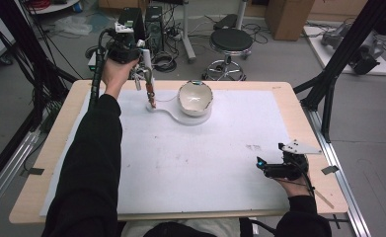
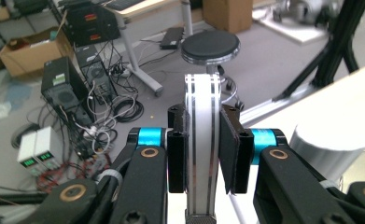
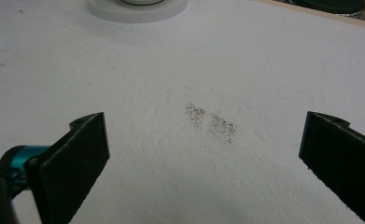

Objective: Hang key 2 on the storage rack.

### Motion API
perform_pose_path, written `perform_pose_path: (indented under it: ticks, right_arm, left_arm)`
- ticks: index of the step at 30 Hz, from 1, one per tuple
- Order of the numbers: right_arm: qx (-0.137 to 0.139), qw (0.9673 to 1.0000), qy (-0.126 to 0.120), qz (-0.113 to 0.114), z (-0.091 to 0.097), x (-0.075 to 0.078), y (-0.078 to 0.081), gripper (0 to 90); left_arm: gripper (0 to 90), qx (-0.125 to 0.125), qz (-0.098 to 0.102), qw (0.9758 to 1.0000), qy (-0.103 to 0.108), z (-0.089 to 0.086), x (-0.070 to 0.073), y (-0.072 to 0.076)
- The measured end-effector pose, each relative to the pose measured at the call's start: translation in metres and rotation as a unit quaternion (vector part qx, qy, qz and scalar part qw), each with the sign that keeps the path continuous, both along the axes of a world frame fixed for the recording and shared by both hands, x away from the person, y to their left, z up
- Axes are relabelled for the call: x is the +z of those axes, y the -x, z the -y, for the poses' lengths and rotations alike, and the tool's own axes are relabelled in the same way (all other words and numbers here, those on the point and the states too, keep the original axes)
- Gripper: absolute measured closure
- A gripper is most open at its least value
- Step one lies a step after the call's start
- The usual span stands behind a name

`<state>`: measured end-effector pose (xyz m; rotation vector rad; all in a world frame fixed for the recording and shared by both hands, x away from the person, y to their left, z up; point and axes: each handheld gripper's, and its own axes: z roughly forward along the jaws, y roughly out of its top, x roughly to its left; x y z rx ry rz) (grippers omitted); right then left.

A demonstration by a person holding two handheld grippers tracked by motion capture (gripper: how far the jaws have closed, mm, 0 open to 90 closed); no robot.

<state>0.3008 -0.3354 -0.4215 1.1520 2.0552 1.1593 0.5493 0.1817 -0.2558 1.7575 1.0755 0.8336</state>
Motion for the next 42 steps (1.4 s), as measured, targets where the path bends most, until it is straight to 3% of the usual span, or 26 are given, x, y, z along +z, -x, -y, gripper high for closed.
perform_pose_path:
  ticks: [8, 12, 18, 20, 21, 24, 27, 29, 31, 32, 35, 39, 42]
  right_arm:
    - [0.004, 1.0, 0.002, -0.004, -0.003, -0.001, -0.002, 0.6]
    - [0.005, 0.9999, 0.007, -0.006, -0.004, -0.002, -0.002, 0.6]
    - [0.005, 1.0, 0.005, -0.005, -0.002, -0.002, -0.002, 0.6]
    - [0.005, 1.0, 0.005, -0.005, -0.002, -0.002, -0.002, 0.6]
    - [0.005, 1.0, 0.006, -0.005, -0.002, -0.002, -0.002, 0.6]
    - [0.005, 1.0, 0.005, -0.005, -0.003, -0.002, -0.002, 0.6]
    - [0.006, 1.0, 0.006, -0.005, -0.004, -0.002, -0.003, 0.6]
    - [0.006, 0.9999, 0.006, -0.006, -0.005, -0.002, -0.003, 0.6]
    - [0.005, 1.0, 0.004, -0.005, -0.004, -0.002, -0.003, 0.6]
    - [0.004, 1.0, 0.003, -0.006, -0.004, -0.002, -0.003, 0.6]
    - [0.004, 1.0, -0.001, -0.007, -0.004, -0.002, -0.003, 0.6]
    - [0.006, 1.0, 0.001, -0.006, -0.005, -0.003, -0.004, 0.6]
    - [0.006, 1.0, 0.002, -0.006, -0.005, -0.002, -0.004, 0.6]
  left_arm:
    - [74.5, 0.023, -0.01, 0.999, 0.037, 0.002, 0.0, 0.008]
    - [74.4, 0.032, -0.017, 0.9973, 0.064, -0.003, -0.004, 0.011]
    - [74.3, 0.029, -0.025, 0.996, 0.081, -0.012, -0.016, 0.014]
    - [73.7, 0.021, -0.018, 0.9958, 0.088, -0.016, -0.018, 0.015]
    - [71.6, 0.022, -0.009, 0.9959, 0.087, -0.017, -0.018, 0.016]
    - [50.7, 0.05, 0.016, 0.9952, 0.083, -0.021, -0.017, 0.022]
    - [31.9, 0.046, 0.009, 0.9944, 0.095, -0.028, -0.015, 0.023]
    - [17.7, 0.04, -0.003, 0.994, 0.102, -0.033, -0.015, 0.022]
    - [9.1, 0.033, -0.018, 0.9939, 0.103, -0.038, -0.016, 0.022]
    - [6.1, 0.031, -0.02, 0.994, 0.103, -0.041, -0.016, 0.024]
    - [4.6, 0.026, -0.001, 0.995, 0.096, -0.047, -0.02, 0.033]
    - [1.7, 0.012, -0.017, 0.995, 0.098, -0.058, -0.026, 0.04]
    - [1.7, 0.014, -0.007, 0.9943, 0.105, -0.068, -0.026, 0.049]
